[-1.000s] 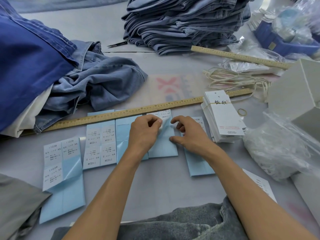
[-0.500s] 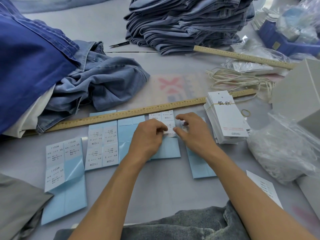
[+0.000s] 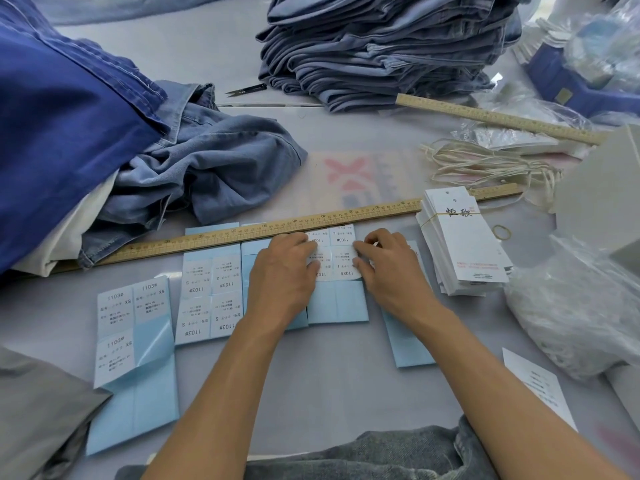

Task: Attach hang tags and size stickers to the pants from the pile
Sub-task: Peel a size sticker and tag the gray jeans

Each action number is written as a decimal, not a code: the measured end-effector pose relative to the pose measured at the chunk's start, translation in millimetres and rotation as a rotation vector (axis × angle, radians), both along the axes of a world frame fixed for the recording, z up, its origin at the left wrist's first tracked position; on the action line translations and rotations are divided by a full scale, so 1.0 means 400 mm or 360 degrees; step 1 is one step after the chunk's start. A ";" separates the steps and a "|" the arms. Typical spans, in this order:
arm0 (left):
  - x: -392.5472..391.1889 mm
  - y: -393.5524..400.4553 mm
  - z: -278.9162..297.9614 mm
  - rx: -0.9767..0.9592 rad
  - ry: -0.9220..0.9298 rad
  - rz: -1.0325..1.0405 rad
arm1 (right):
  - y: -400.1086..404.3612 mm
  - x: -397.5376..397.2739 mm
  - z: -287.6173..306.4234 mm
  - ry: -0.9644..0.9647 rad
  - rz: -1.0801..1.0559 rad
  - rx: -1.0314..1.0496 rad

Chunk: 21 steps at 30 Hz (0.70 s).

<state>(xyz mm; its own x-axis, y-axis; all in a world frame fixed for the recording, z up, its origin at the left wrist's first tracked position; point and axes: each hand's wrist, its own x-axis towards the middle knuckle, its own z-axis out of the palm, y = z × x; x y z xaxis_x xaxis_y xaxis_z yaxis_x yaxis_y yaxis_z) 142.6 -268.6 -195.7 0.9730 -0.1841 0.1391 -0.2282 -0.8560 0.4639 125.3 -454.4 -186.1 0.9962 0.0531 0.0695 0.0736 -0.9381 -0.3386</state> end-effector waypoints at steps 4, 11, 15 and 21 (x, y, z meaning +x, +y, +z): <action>0.000 0.000 -0.002 0.0012 0.0008 -0.0008 | 0.003 0.004 -0.002 -0.0034 -0.0005 0.0025; -0.006 -0.017 0.010 -0.0080 -0.0046 -0.0131 | -0.007 0.005 -0.005 -0.0039 -0.0023 0.0339; -0.020 -0.046 0.008 -0.0093 0.0017 -0.0196 | -0.010 0.014 -0.008 0.0011 0.0010 0.0295; -0.018 -0.045 -0.006 0.0017 0.0052 -0.0228 | -0.003 0.021 -0.007 0.0076 -0.0011 0.0248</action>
<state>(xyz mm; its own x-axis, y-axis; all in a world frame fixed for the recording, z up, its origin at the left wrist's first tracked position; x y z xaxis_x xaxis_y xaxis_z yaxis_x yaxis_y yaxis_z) 135.6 -286.6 -198.1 0.9407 -0.3226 0.1053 -0.3334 -0.8206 0.4643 133.6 -455.4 -188.8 0.9988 0.0388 0.0287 0.0478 -0.8742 -0.4831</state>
